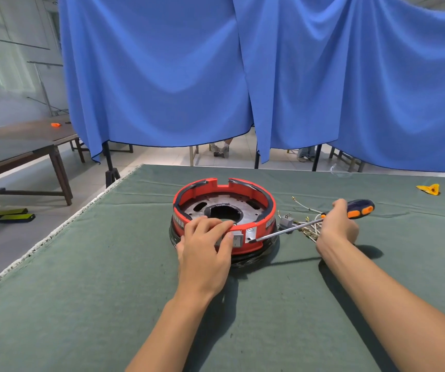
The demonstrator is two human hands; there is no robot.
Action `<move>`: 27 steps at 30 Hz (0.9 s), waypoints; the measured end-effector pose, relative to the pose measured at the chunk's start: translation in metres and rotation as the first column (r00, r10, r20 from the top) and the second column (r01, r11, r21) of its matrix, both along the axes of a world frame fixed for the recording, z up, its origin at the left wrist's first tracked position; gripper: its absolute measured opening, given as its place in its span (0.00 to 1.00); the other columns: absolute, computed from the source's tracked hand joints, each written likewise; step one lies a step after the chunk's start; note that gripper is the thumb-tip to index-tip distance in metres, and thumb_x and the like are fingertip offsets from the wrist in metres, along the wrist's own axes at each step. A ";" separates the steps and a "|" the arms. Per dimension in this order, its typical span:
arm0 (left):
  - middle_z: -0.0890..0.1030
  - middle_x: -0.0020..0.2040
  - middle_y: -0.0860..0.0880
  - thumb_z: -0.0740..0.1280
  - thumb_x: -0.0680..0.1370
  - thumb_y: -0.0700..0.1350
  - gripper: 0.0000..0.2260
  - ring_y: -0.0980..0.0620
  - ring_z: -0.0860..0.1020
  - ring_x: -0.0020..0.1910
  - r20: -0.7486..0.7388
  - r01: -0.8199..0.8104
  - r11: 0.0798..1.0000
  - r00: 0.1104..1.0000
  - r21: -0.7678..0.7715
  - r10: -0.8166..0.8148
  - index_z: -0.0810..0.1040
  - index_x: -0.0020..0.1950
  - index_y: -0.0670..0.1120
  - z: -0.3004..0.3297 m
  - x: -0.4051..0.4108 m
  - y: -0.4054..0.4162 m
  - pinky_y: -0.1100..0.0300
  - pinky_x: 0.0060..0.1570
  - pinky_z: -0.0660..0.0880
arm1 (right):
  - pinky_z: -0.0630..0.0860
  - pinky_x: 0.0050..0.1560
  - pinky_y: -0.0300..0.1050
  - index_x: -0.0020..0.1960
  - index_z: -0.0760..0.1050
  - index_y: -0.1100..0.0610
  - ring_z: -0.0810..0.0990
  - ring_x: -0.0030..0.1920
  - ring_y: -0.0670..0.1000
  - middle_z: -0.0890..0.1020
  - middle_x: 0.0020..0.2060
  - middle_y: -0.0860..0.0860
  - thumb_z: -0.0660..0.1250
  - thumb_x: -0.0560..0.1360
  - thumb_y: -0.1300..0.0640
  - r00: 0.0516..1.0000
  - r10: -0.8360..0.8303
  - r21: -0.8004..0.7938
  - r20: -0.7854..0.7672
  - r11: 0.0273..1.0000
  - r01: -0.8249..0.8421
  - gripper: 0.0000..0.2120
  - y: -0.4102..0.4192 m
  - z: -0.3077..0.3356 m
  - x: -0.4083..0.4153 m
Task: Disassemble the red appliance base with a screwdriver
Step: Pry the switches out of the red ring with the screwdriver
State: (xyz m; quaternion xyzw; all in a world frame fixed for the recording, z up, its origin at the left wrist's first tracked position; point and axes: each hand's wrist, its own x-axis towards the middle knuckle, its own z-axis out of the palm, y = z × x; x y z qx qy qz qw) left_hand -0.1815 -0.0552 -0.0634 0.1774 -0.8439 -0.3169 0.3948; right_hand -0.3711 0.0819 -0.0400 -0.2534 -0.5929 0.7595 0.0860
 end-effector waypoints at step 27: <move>0.69 0.56 0.63 0.66 0.77 0.48 0.15 0.60 0.60 0.67 0.047 -0.011 0.999 0.999 -0.033 0.012 0.77 0.63 0.55 -0.002 0.003 0.004 0.43 0.66 0.61 | 0.64 0.29 0.44 0.33 0.71 0.55 0.71 0.30 0.49 0.76 0.28 0.48 0.60 0.72 0.46 0.998 -0.058 -0.114 -0.010 0.992 0.056 0.15 0.015 -0.007 0.039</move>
